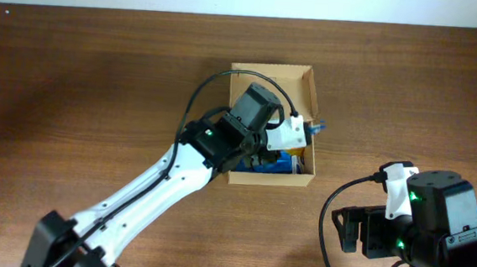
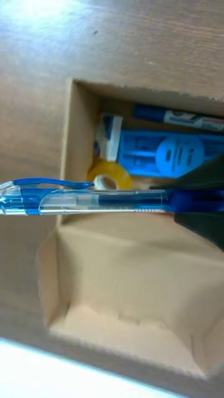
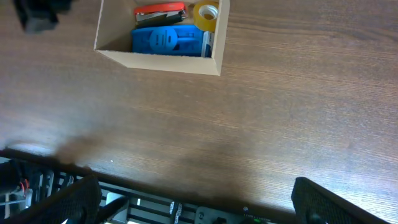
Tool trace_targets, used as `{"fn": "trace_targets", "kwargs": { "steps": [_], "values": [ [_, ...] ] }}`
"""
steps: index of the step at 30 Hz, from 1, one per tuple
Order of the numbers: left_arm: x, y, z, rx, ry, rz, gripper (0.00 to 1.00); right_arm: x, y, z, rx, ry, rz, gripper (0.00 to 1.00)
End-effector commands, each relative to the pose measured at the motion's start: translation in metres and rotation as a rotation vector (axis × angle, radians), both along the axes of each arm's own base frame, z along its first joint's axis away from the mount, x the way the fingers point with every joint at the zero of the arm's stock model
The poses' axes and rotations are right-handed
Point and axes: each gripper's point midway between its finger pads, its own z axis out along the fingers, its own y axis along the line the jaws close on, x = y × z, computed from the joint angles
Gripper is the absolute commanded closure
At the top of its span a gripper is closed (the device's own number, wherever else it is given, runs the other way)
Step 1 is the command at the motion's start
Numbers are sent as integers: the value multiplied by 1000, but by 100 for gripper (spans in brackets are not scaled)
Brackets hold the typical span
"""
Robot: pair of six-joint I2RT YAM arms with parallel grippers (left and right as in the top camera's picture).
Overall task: Pack container
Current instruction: 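Carry the blue pen into the box and release it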
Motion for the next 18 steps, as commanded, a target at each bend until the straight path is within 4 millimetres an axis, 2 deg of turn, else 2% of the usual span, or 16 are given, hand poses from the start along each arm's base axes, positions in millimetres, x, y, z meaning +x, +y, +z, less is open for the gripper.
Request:
{"fn": "trace_targets", "kwargs": {
  "steps": [1, 10, 14, 18],
  "values": [
    [-7, -4, -24, 60, 40, -98, 98, 0, 1, 4, 4, -17, 9, 1],
    [-20, 12, -72, 186, 177, -110, 98, 0, 1, 4, 4, -17, 9, 1],
    [-17, 18, -86, 211, 208, -102, 98, 0, 1, 4, 4, -17, 9, 1],
    [-17, 22, -89, 219, 221, -93, 98, 0, 1, 4, 4, -17, 9, 1]
  ]
}}
